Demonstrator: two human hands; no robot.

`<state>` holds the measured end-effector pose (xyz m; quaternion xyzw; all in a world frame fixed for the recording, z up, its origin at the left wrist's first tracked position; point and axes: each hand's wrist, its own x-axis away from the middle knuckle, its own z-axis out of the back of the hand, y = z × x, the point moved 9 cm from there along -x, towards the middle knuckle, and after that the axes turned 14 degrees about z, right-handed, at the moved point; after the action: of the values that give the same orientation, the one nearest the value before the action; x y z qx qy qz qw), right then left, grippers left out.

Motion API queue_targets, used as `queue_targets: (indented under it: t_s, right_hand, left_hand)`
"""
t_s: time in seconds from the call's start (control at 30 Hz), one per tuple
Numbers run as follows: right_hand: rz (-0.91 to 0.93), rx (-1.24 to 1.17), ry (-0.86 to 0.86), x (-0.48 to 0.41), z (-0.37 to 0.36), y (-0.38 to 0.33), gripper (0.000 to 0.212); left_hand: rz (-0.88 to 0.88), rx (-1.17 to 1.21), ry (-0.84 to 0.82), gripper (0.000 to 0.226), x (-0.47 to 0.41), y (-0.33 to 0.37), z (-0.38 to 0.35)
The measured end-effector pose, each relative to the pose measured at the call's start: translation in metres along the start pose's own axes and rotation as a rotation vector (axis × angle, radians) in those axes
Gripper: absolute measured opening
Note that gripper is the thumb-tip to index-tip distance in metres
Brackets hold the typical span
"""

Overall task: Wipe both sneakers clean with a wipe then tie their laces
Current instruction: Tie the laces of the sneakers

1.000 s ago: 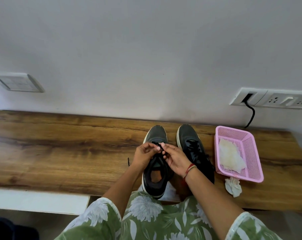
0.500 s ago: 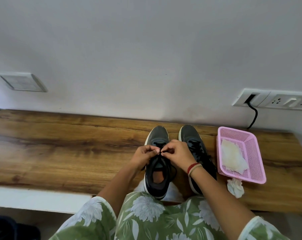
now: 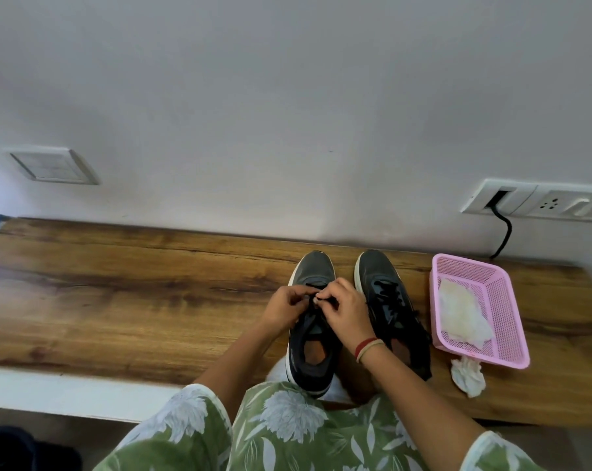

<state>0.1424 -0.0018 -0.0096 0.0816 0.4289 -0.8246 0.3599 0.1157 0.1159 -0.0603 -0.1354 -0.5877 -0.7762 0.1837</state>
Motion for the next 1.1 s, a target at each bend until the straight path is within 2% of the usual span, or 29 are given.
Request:
queue_targets:
  t_s: [0.1,0.27,0.4,0.5,0.67,0.77,0.93,1.0,1.1]
  right_hand:
    - [-0.161,-0.192,0.090,0.006,0.002,0.016,0.019]
    - [-0.517,-0.430,0.241,0.026,0.004,0.042,0.019]
    - [-0.736,-0.508,0.267,0.053,0.005,0.056,0.011]
    - [-0.846,-0.549,0.327,0.065,-0.002,0.059,0.009]
    - [-0.906,-0.504,0.333,0.067,-0.001,0.063,0.010]
    - [-0.932,-0.522,0.341,0.072,0.000,0.061,0.006]
    - [-0.931,-0.450,0.311,0.073,0.002,0.059,0.010]
    - [-0.931,-0.447,0.311,0.071,0.007,0.056,0.007]
    - [-0.794,-0.393,0.190,0.057,0.025,0.041,0.015]
  left_hand:
    - [-0.040,-0.180,0.108,0.026,0.004,0.006,0.011]
    - [-0.209,-0.756,0.395,0.024,0.027,0.021,0.019]
    - [-0.167,-0.999,0.469,0.028,0.038,0.010,0.035]
    - [-0.129,-0.976,0.472,0.032,0.040,0.013,0.034]
    - [-0.016,-0.999,0.493,0.028,0.038,0.012,0.036]
    - [0.042,-0.925,0.493,0.027,0.040,0.009,0.037]
    - [0.132,-0.865,0.510,0.026,0.044,0.001,0.043]
    - [0.117,-0.847,0.509,0.025,0.045,0.007,0.043]
    - [0.086,-0.757,0.498,0.025,0.051,0.011,0.038]
